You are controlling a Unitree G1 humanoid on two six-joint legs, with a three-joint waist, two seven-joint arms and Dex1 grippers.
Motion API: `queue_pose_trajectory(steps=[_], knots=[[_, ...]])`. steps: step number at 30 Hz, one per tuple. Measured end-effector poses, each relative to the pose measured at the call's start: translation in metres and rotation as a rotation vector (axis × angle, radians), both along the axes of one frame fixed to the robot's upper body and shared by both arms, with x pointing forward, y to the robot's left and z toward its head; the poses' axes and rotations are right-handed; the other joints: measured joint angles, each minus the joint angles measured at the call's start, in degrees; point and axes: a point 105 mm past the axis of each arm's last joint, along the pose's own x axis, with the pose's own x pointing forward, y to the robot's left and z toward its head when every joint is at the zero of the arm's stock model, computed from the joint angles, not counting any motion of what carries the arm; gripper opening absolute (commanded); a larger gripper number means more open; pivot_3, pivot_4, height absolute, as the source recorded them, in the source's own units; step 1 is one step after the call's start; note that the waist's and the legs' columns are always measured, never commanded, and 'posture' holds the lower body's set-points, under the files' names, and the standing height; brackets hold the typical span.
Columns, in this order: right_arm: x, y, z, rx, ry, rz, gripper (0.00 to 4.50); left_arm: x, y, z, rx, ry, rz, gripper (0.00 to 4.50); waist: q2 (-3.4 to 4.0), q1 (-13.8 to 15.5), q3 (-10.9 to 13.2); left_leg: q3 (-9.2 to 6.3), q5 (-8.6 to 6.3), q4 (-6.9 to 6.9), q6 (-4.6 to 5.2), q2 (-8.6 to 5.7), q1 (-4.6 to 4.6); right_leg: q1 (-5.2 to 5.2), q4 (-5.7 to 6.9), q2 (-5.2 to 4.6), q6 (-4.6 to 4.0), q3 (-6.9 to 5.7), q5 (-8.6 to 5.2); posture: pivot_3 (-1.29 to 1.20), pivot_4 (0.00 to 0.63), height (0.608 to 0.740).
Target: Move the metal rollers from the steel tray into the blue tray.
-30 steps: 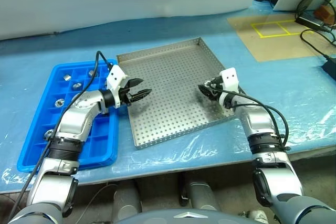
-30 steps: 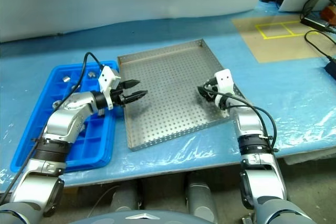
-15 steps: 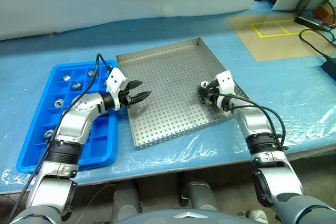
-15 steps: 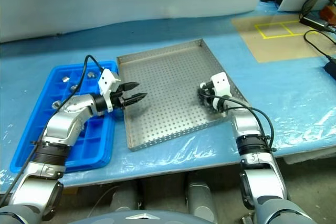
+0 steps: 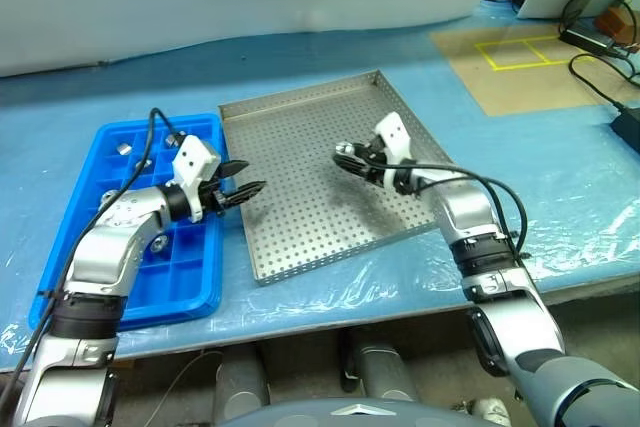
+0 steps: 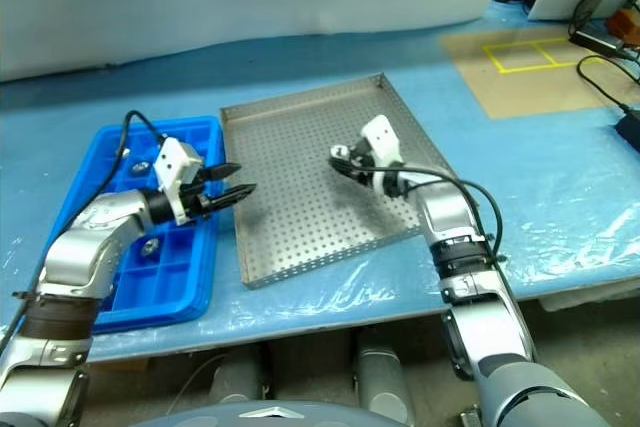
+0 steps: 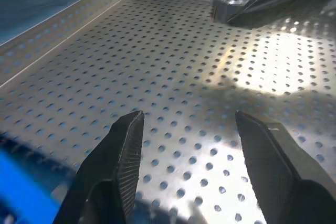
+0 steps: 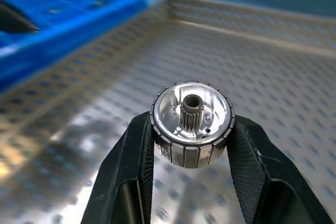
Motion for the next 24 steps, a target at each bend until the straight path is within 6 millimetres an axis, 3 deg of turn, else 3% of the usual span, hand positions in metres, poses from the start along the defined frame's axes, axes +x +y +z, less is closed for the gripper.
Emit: queue_pose_trajectory(steps=[7,14,19,24], knots=[[-0.032,0.067,0.008,-0.057,0.004,0.4,1.61,-0.038,0.046,-0.003,0.019,-0.003,0.243,2.96,-0.02,3.71,0.01,-0.03,-0.01,-0.17,0.02,0.1,-0.27,-0.16,-0.26,0.0,-0.03,-0.18,-0.02,0.35,0.15,0.74],[-0.063,0.103,0.001,-0.084,0.008,0.68,1.61,-0.091,0.078,-0.006,0.03,0.017,0.473,2.96,-0.06,8.03,0.02,-0.05,-0.03,-0.35,0.02,0.24,-0.39,-0.21,-0.5,0.01,-0.08,-0.3,-0.05,0.55,0.15,0.74],[-0.075,0.127,-0.008,-0.09,0.009,0.765,1.61,-0.118,0.081,-0.008,0.021,0.034,0.561,2.96,-0.02,10.74,0.04,-0.11,-0.03,-0.42,-0.01,0.33,-0.36,-0.22,-0.5,0.02,-0.08,-0.31,-0.08,0.61,0.15,0.74],[-0.079,0.139,-0.016,-0.094,0.005,0.787,1.61,-0.123,0.077,-0.004,0.011,0.017,0.582,2.96,0.01,13.65,0.06,-0.17,-0.02,-0.47,-0.03,0.47,-0.32,-0.21,-0.5,0.04,0.1,-0.28,-0.19,0.62,0.15,0.74]])
